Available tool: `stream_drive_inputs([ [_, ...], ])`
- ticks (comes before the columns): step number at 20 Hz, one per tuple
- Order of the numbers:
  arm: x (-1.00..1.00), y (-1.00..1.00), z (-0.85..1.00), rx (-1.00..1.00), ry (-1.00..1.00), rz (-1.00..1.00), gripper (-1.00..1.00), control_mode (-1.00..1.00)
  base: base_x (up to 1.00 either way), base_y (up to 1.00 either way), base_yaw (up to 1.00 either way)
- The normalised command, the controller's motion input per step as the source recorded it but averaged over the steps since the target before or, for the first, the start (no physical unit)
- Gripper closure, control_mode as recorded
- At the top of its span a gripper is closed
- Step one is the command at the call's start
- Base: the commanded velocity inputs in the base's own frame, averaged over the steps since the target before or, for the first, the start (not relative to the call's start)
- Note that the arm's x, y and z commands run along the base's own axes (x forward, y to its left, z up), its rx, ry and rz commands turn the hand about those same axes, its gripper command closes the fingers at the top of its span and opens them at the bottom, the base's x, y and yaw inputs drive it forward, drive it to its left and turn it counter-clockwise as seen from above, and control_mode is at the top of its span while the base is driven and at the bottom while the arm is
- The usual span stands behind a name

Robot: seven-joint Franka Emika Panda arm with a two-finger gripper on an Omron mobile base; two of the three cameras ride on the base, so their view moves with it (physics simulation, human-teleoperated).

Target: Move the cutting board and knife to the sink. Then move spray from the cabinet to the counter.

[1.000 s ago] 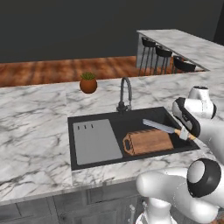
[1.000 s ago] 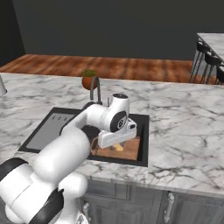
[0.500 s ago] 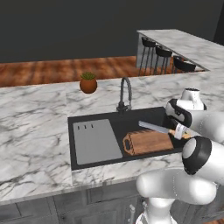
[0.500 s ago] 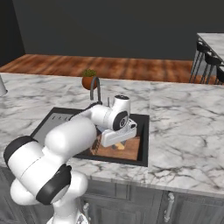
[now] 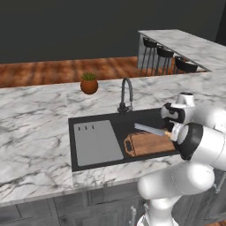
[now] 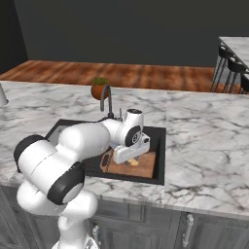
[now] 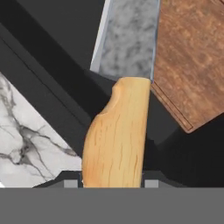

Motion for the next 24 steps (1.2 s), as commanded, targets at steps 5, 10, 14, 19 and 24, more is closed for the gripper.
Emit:
stream_drive_inputs([
  [5, 0.39, 0.1, -0.25, 0.0, 0.0, 0.02, 1.0, -1.0, 0.0, 0.0, 0.0],
  [10, 0.36, 0.0, -0.28, 0.0, -0.01, 0.07, 1.0, -1.0, 0.0, 0.0, 0.0],
  [14, 0.41, 0.0, -0.28, 0.0, 0.0, 0.09, 1.0, -1.0, 0.0, 0.0, 0.0],
  [19, 0.34, -0.02, -0.22, 0.0, 0.0, 0.15, 1.0, -1.0, 0.0, 0.0, 0.0],
  [24, 0.24, 0.0, -0.22, 0.0, 0.0, 0.1, 1.0, -1.0, 0.0, 0.0, 0.0],
])
